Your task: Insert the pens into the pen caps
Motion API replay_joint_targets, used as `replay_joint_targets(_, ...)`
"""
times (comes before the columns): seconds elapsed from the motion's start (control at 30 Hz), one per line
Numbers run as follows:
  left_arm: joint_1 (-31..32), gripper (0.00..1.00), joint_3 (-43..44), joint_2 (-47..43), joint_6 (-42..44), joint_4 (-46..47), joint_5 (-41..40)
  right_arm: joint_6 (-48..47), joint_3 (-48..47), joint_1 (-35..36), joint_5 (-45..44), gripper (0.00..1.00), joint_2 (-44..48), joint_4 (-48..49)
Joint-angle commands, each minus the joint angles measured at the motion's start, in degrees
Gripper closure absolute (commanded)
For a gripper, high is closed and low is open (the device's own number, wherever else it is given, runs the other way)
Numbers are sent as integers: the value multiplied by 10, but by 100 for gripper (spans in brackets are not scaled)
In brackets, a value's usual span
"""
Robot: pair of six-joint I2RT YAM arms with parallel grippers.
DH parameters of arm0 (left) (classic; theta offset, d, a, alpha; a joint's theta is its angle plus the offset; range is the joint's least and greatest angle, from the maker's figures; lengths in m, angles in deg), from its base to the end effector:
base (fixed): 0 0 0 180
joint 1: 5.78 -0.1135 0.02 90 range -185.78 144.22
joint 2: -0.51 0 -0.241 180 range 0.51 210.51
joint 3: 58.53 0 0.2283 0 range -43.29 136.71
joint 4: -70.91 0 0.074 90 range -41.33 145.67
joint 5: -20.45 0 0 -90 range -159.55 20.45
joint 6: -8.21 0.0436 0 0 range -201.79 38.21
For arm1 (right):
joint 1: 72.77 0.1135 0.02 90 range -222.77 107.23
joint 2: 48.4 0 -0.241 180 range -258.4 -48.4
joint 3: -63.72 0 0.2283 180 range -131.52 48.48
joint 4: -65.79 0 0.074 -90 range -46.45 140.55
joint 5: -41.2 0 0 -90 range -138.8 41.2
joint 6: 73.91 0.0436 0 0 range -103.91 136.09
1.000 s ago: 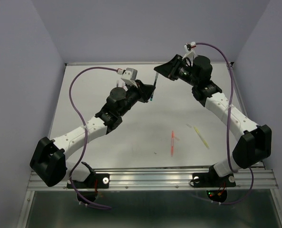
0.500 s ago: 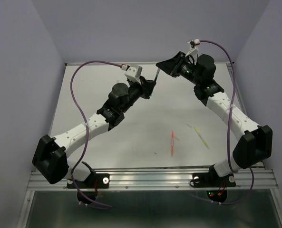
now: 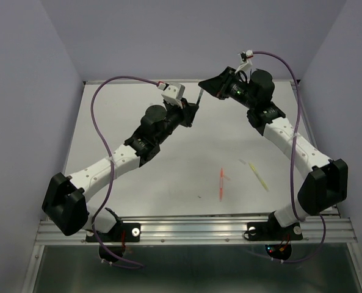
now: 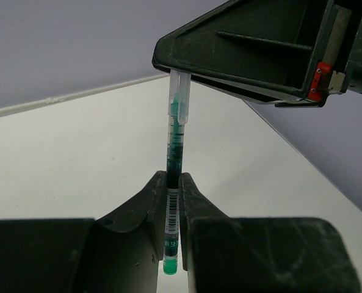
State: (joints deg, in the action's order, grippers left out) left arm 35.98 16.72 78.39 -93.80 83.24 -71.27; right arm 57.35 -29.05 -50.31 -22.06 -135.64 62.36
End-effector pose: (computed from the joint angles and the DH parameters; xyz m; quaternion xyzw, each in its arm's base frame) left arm 0.2346 -0.2077 0.3585 0.1544 0.6261 -0.3370 0.6860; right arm 0.3146 0.1513 0.3804 -0.0540 0.6933 0.5060 0.5102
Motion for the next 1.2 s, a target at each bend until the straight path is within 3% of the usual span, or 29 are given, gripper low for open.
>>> replay_joint_targets(0.0,-12,100,57,-29,8,151,-46,-3,5,34,82,99,-9,-87)
replay_joint_targets(0.27,-12,100,40,-46,2,141,-11,-16,-5,34,65,97,0,-91)
replay_joint_targets(0.37,-12,100,31,-47,-9,122,14,-24,-22,34,53,80,-1,-94)
replay_joint_targets(0.67,-9,100,-2,-43,-33,71,30,-46,-80,34,24,61,-20,-114)
replay_joint_targets(0.83,-8,100,-16,-44,-31,43,36,-67,-110,34,-20,32,-23,-135)
replay_joint_targets(1.07,-7,100,-32,-26,-43,14,29,-85,-164,34,-45,10,-26,-136)
replay_joint_targets(1.1,-8,100,-38,-23,-51,13,24,-90,-168,34,-49,0,-25,-136)
replay_joint_targets(1.17,-8,100,-38,-18,-56,6,-7,-93,-174,34,-58,0,-23,-136)
